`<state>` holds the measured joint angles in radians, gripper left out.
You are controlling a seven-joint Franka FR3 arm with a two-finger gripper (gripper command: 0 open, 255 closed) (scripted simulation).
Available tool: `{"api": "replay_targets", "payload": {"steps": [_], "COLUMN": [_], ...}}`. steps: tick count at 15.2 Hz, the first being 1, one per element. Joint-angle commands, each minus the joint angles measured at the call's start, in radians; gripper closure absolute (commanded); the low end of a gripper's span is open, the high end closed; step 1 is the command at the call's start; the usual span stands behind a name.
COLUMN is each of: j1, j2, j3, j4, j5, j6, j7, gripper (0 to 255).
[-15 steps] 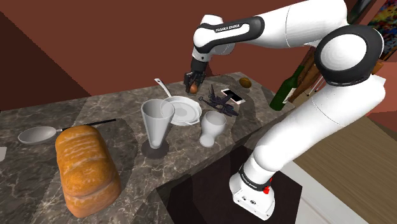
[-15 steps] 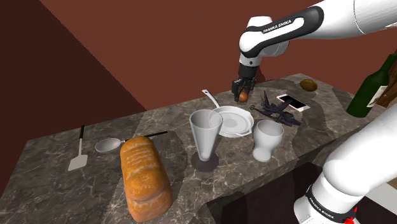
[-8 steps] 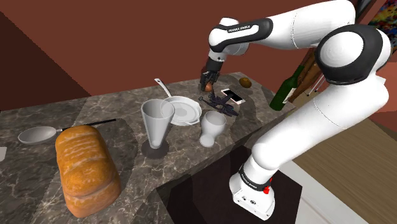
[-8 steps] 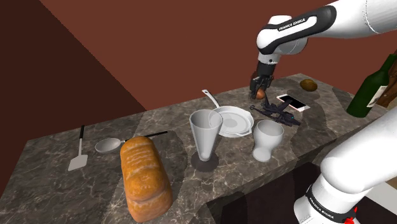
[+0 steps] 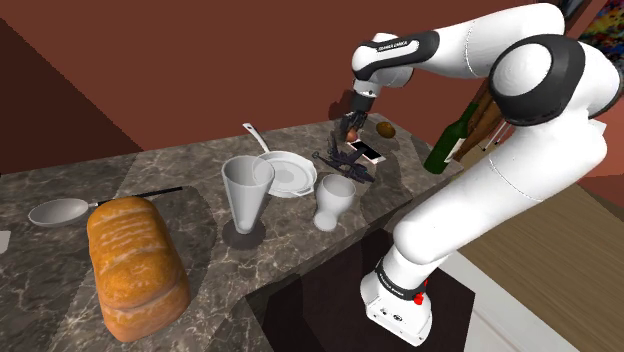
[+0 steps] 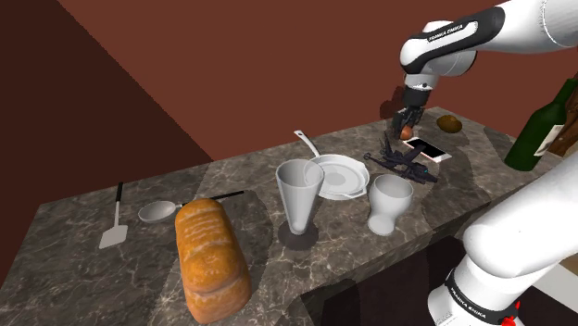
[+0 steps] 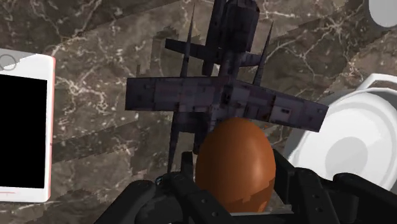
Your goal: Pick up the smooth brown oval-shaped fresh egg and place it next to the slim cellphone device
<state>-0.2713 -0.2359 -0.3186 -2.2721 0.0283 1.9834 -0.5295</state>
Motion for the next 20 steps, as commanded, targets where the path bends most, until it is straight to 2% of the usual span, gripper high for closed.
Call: {"api": "replay_targets", "payload": {"steps": [1, 8, 20], "j1": [-0.022, -0.095, -0.096], "j2": [0.011, 0.116, 0.188], "j3": [-0.034, -0.157, -0.166], "j4": [0.015, 0.132, 0.036], "j5": [-0.009, -0.002, 0.036], "j6": [-0.008, -0.038, 0.121], "j7": [-0.054, -0.258, -0.296], "gripper": [255, 255, 255]}}
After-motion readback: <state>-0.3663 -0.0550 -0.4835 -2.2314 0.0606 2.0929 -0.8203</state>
